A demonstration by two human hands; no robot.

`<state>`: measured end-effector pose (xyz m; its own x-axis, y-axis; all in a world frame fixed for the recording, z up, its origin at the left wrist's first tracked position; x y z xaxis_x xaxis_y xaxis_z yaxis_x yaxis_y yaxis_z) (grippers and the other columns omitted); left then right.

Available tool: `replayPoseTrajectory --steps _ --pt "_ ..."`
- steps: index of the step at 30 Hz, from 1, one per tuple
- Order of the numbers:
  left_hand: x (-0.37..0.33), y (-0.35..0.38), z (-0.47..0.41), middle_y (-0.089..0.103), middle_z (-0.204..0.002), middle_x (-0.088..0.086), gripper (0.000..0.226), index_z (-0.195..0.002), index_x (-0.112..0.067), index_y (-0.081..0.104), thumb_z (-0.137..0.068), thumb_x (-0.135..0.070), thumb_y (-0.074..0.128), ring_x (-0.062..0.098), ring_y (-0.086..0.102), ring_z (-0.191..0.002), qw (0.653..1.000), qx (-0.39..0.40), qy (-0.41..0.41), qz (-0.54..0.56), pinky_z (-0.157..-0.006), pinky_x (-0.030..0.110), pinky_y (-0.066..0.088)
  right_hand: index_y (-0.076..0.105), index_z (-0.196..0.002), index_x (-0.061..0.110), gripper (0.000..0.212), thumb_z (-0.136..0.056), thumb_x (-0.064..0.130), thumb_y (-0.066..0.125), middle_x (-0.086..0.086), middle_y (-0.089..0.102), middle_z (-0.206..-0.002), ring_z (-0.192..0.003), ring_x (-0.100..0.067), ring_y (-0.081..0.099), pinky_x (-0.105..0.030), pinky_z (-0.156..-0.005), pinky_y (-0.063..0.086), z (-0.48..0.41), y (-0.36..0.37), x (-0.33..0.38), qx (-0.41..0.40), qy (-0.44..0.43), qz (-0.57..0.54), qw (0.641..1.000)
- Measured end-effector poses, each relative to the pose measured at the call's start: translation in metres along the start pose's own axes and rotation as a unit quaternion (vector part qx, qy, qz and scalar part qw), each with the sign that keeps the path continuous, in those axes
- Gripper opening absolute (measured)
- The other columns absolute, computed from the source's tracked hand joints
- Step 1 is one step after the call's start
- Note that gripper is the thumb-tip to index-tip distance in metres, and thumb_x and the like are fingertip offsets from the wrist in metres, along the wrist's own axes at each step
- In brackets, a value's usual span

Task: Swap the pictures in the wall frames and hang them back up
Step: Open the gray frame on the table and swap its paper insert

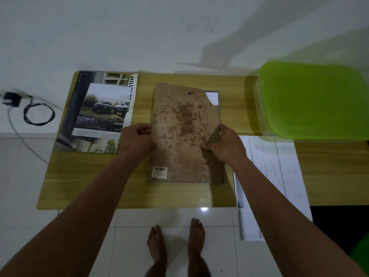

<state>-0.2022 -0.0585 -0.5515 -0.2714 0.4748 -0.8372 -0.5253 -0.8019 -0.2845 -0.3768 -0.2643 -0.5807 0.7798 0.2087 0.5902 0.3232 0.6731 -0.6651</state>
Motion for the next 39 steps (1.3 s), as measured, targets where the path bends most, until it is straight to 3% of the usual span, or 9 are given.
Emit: replayPoseTrajectory --steps 2,7,12,15,20,24,27,35,39 --pt "0.001 0.000 0.000 0.071 -0.088 -0.004 0.045 -0.092 -0.020 0.068 -0.072 0.020 0.063 0.012 0.069 -0.081 0.999 0.020 -0.005 0.038 -0.063 0.026 0.059 0.052 -0.121 0.027 0.078 -0.053 0.052 0.082 -0.001 0.061 -0.120 -0.106 -0.025 0.061 -0.047 -0.090 0.054 -0.001 -0.001 -0.002 -0.001 0.003 -0.024 1.000" --pt "0.007 -0.002 -0.006 0.073 -0.102 0.004 0.045 -0.107 -0.016 0.067 -0.081 0.019 0.057 0.022 0.069 -0.095 0.991 0.077 -0.038 0.107 -0.082 0.039 0.058 0.050 -0.128 0.028 0.076 -0.062 0.037 0.087 -0.002 0.059 -0.126 -0.114 -0.023 0.058 -0.045 -0.096 0.053 -0.002 -0.001 -0.001 0.005 -0.006 -0.103 0.995" --pt "0.010 -0.006 -0.015 0.074 -0.106 0.003 0.046 -0.119 -0.013 0.064 -0.087 0.017 0.052 0.020 0.070 -0.099 0.977 0.086 -0.073 0.180 -0.072 0.033 0.056 0.050 -0.132 0.024 0.068 -0.074 0.026 0.086 0.005 0.061 -0.118 -0.111 -0.019 0.061 -0.035 -0.092 0.052 -0.001 -0.001 0.006 0.023 -0.021 -0.162 0.986" --pt "0.015 -0.009 -0.018 0.074 -0.107 0.003 0.045 -0.119 -0.013 0.064 -0.086 0.016 0.054 0.020 0.069 -0.101 0.976 0.077 -0.077 0.190 -0.075 0.033 0.056 0.049 -0.134 0.026 0.077 -0.067 0.032 0.087 0.004 0.065 -0.117 -0.108 -0.020 0.063 -0.040 -0.093 0.053 -0.002 -0.007 0.015 0.008 -0.034 -0.156 0.987" --pt "0.007 -0.007 -0.021 0.070 -0.105 0.006 0.043 -0.114 -0.012 0.066 -0.081 0.014 0.063 0.022 0.068 -0.100 0.994 0.067 0.000 0.087 -0.081 0.036 0.058 0.051 -0.132 0.023 0.069 -0.073 0.019 0.086 0.004 0.063 -0.113 -0.109 -0.021 0.062 -0.039 -0.090 0.054 -0.005 -0.020 0.017 -0.018 -0.050 -0.152 0.987" --pt "-0.001 -0.005 -0.022 0.069 -0.103 0.009 0.048 -0.116 -0.008 0.066 -0.074 0.015 0.068 0.020 0.067 -0.098 0.995 0.059 0.073 -0.017 -0.084 0.037 0.058 0.046 -0.139 0.024 0.079 -0.071 0.016 0.087 -0.003 0.064 -0.123 -0.110 -0.022 0.062 -0.042 -0.090 0.057 -0.007 -0.023 0.017 -0.044 -0.066 -0.151 0.985" --pt "0.000 -0.006 -0.020 0.070 -0.094 -0.001 0.050 -0.114 -0.009 0.066 -0.071 0.018 0.067 0.012 0.068 -0.086 0.995 0.043 0.079 -0.049 -0.077 0.027 0.059 0.044 -0.141 0.020 0.083 -0.070 0.015 0.088 -0.007 0.064 -0.124 -0.111 -0.024 0.063 -0.044 -0.090 0.057 -0.006 -0.016 0.015 -0.041 -0.057 -0.142 0.987" --pt "0.004 -0.010 -0.017 0.070 -0.100 0.001 0.053 -0.117 -0.010 0.067 -0.071 0.016 0.067 0.015 0.069 -0.087 0.994 0.011 0.071 -0.081 -0.077 0.036 0.059 0.041 -0.138 0.027 0.091 -0.061 0.035 0.088 -0.006 0.061 -0.122 -0.110 -0.026 0.062 -0.049 -0.091 0.055 -0.006 -0.001 0.011 -0.036 -0.036 -0.108 0.993" --pt "0.004 -0.006 -0.017 0.071 -0.105 0.001 0.054 -0.118 -0.012 0.067 -0.072 0.016 0.065 0.016 0.070 -0.089 0.993 0.015 0.067 -0.092 -0.079 0.039 0.059 0.038 -0.141 0.022 0.091 -0.066 0.037 0.088 -0.007 0.052 -0.126 -0.117 -0.030 0.054 -0.049 -0.098 0.049 0.000 -0.001 0.008 -0.048 -0.031 -0.053 0.997"
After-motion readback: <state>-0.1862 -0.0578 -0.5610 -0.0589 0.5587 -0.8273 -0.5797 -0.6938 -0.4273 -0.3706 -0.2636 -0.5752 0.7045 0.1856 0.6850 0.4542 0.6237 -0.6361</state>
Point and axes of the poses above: each hand's wrist, its own z-axis away from the middle knuckle, its own y-axis out of the palm, x = y × z, the point moved 7 cm from there along -z, towards the middle knuckle
